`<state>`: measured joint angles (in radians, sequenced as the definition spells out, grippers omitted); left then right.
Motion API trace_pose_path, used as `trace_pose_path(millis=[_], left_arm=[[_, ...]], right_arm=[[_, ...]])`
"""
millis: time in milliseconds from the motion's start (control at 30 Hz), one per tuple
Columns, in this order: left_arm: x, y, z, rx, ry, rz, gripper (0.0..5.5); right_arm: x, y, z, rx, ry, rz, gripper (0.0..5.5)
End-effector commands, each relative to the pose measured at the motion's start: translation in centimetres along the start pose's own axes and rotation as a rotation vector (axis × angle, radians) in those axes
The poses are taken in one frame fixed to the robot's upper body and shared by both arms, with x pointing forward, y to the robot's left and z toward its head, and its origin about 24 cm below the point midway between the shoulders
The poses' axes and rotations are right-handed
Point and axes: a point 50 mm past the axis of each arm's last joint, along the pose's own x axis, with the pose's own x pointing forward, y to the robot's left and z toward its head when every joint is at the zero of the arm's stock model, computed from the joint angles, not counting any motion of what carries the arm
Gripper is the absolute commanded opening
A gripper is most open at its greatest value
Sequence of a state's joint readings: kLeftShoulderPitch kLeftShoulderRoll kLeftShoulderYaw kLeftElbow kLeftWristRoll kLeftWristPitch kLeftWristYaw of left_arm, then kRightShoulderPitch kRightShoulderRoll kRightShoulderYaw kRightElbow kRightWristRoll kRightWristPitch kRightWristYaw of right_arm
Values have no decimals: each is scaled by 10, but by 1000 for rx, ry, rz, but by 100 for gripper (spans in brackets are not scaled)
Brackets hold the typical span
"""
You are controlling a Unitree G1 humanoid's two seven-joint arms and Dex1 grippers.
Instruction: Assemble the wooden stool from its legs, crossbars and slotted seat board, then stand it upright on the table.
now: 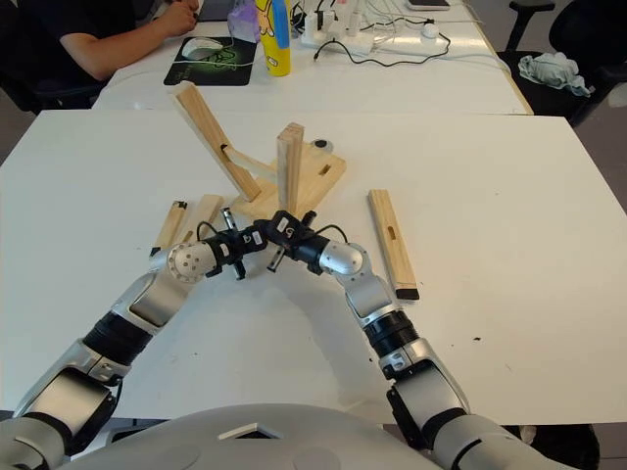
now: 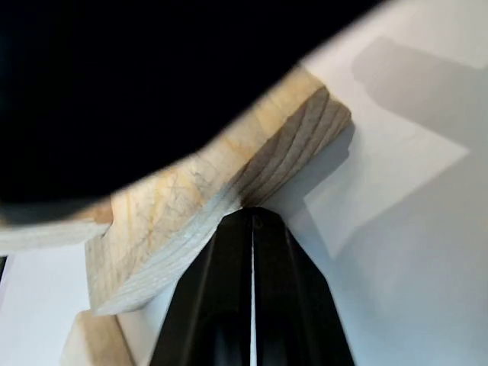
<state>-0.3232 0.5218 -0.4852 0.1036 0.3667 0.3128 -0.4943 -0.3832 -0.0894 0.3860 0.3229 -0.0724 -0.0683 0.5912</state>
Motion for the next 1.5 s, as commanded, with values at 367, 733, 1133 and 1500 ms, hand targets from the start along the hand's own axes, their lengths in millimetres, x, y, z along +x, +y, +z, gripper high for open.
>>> trace_pose_path(millis=[367,733,1133,1500], left_arm=[[2,-16,-9,-72,35,-82,4],[5,-12,-8,-48,28,-103,4],[2,-4,-20,-55,60,-84,4],[3,-3,-20,-50,64,-74,4]], right_arm=[[-50,-67,-33,-21,149,-232,0],[10,-62,3,-46,1,-195,0],[26,-23,16,-108,-78,13,0],[46,-8,33,-129,-113,48,0]])
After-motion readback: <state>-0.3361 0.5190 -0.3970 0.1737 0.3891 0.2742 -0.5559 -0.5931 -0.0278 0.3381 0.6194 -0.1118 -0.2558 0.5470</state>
